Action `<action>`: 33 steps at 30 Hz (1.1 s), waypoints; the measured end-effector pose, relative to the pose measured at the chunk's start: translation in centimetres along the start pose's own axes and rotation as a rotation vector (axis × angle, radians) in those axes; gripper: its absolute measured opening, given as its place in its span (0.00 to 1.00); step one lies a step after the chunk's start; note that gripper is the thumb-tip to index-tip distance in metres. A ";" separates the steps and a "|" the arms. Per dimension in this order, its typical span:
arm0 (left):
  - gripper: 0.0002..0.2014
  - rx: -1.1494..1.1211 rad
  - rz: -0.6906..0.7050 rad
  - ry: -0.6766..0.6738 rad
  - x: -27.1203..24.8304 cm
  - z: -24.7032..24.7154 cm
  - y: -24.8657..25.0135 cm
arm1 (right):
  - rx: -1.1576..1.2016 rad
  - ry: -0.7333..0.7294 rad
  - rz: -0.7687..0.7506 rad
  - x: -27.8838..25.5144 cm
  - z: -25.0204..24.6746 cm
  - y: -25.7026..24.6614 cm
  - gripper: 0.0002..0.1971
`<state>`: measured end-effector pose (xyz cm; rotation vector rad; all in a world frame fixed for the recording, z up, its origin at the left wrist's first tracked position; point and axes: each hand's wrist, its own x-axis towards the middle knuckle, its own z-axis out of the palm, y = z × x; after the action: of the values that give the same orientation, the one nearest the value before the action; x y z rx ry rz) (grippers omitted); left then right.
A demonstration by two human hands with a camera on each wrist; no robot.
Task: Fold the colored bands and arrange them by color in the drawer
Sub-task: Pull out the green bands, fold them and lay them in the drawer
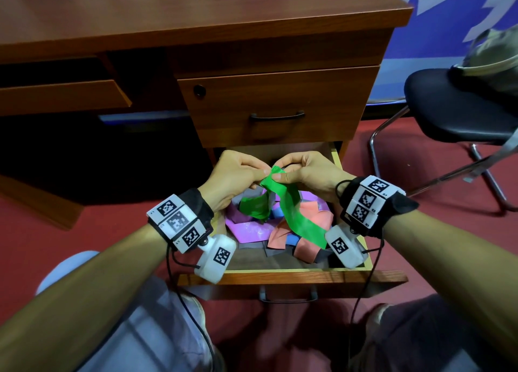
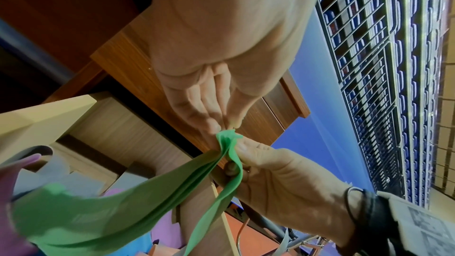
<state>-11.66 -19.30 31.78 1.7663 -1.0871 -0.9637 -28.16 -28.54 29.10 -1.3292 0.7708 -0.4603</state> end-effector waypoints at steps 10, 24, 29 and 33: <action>0.10 0.054 0.020 -0.022 0.0 -0.1 0.0 | -0.184 0.094 -0.020 0.1 -0.1 0.0 0.11; 0.09 -0.402 0.226 -0.024 0.6 -2.2 3.1 | -0.026 0.091 -0.345 -0.4 0.5 -6.5 0.09; 0.12 -0.616 0.314 -0.099 0.2 -2.4 4.3 | 0.094 0.077 -0.448 -2.1 1.0 -10.3 0.07; 0.31 -0.428 0.407 -0.174 -0.5 -1.3 4.6 | 0.149 0.088 -0.498 -3.2 1.5 -12.3 0.09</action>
<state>-12.02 -19.82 36.59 1.0815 -1.1851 -1.0125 -27.72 -27.78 41.91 -1.3630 0.4589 -0.9586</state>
